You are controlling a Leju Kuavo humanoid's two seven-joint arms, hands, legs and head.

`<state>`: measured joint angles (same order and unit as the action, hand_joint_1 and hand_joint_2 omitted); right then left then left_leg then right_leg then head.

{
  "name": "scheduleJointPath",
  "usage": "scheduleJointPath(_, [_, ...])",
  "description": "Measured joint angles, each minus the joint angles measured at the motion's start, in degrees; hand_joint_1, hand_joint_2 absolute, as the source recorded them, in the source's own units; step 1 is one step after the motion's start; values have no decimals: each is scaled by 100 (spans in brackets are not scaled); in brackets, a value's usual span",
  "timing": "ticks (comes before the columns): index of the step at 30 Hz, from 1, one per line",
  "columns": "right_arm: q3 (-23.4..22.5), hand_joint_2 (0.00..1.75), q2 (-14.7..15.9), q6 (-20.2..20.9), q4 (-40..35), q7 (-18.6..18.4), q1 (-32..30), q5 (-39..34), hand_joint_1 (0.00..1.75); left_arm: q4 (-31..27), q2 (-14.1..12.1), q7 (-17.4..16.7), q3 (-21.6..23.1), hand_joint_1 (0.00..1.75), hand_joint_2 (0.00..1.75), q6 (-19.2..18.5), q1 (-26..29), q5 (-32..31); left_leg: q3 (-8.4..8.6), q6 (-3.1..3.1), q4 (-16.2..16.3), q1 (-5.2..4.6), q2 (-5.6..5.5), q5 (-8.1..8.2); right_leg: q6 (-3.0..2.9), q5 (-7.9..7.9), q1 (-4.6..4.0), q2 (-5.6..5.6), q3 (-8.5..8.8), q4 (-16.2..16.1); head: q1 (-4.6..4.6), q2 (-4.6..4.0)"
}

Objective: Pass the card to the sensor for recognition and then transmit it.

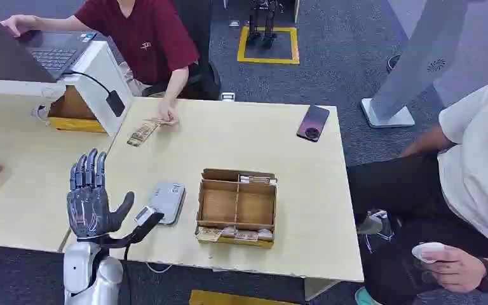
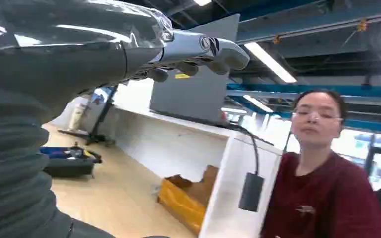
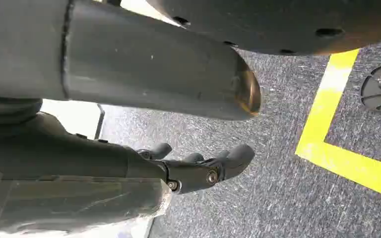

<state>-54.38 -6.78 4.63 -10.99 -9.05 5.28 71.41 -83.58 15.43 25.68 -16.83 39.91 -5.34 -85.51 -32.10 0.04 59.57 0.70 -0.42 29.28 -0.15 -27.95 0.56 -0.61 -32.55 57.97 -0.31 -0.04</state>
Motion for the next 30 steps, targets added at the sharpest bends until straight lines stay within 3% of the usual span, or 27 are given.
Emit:
scheduleJointPath(4, [7,0,-24,15,0,35,0,46,0,-28,-240,-846,212,0,175,0,1,-299,0,0,0,1,0,0,0,0,0,0,0,1,0,0])
scheduleJointPath(9, [20,0,-26,15,0,39,0,85,0,-48,-939,-2121,826,0,175,0,4,-433,2,-1,-1,4,1,-1,-1,0,-2,-1,-1,2,-2,0])
scheduleJointPath(14, [24,0,-26,15,0,39,1,85,0,-48,-1215,-2325,1248,0,175,-2,8,-435,-1,-1,-1,2,0,-2,-1,0,-2,0,1,2,0,0])
scheduleJointPath(25, [24,0,-28,15,0,39,0,94,0,-48,-1305,-2375,1502,0,175,0,25,-435,0,0,1,0,0,-1,0,0,0,0,1,0,-2,0])
scheduleJointPath(26, [24,0,-28,15,0,39,0,94,0,-48,-1305,-2371,1517,175,175,0,26,-432,0,0,1,0,0,-1,0,0,0,0,1,0,-2,0])
scheduleJointPath(30, [26,0,-28,15,0,39,0,96,0,-48,-1303,-2233,1521,175,175,0,40,-385,0,0,1,1,0,-1,0,0,0,0,1,1,-2,0])
